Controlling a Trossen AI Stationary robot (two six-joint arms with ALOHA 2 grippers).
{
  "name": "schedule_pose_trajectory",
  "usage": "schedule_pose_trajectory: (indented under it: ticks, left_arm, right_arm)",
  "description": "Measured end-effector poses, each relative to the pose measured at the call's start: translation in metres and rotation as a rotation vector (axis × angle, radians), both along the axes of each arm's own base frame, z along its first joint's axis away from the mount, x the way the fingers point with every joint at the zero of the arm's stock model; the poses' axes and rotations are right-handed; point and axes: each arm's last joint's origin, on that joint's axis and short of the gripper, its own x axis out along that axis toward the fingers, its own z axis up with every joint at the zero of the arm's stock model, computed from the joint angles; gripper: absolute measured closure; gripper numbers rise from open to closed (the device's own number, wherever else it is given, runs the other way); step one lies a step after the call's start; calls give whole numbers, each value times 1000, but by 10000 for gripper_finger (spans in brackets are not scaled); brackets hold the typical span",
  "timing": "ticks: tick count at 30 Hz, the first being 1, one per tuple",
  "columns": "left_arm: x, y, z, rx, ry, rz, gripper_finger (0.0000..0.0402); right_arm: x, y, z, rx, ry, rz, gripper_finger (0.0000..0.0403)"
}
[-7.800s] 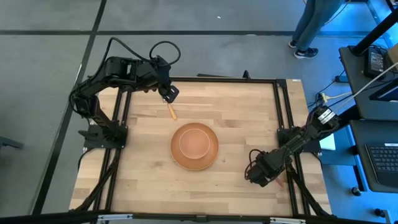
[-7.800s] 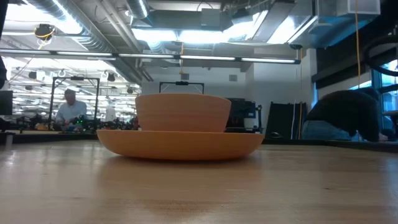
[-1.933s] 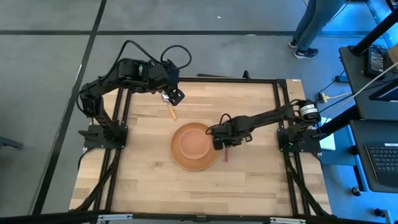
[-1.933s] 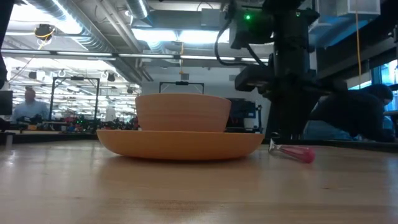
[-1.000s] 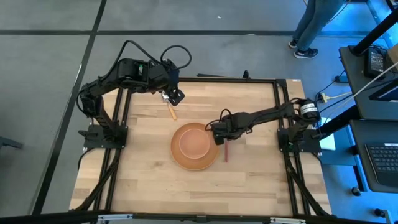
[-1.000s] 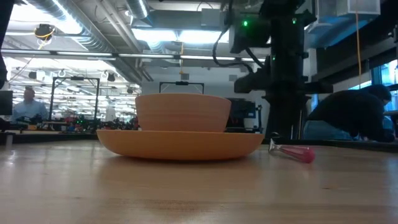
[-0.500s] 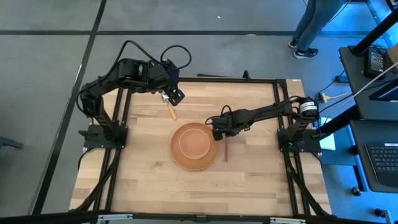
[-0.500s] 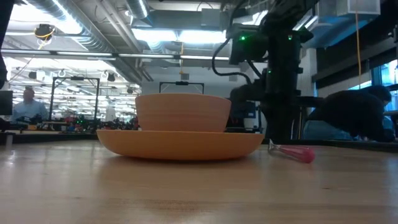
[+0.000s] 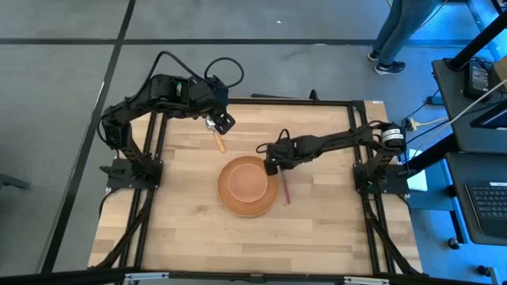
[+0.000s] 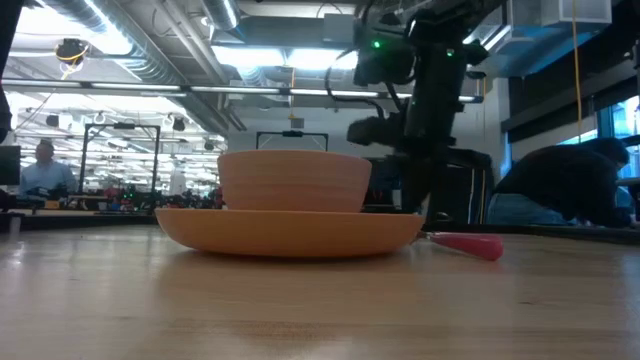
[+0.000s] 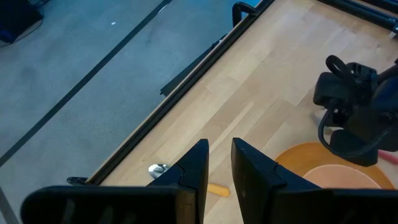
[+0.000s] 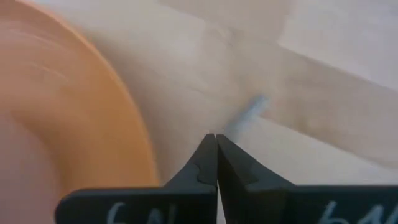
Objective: Set table place
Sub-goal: Put the pink fork to the right of the orange plate
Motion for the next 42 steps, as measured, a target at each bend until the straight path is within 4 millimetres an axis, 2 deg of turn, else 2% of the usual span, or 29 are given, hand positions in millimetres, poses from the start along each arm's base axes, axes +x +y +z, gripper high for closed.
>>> schedule_pose_trajectory:
  ticks: [3,9,34,42]
  left_arm:
    - [0,0,0,0,0,0,339]
    - [0,0,0,-3,-4,5,339]
    - [0,0,0,-10,-13,17,339]
    - [0,0,0,-9,-13,17,339]
  right_arm:
    - [5,-3,2,-20,-46,6,403]
    - [-2,-3,1,-28,22,3,403]
    - [-3,1,-2,23,36,18,403]
    - [7,1,-24,13,46,34,403]
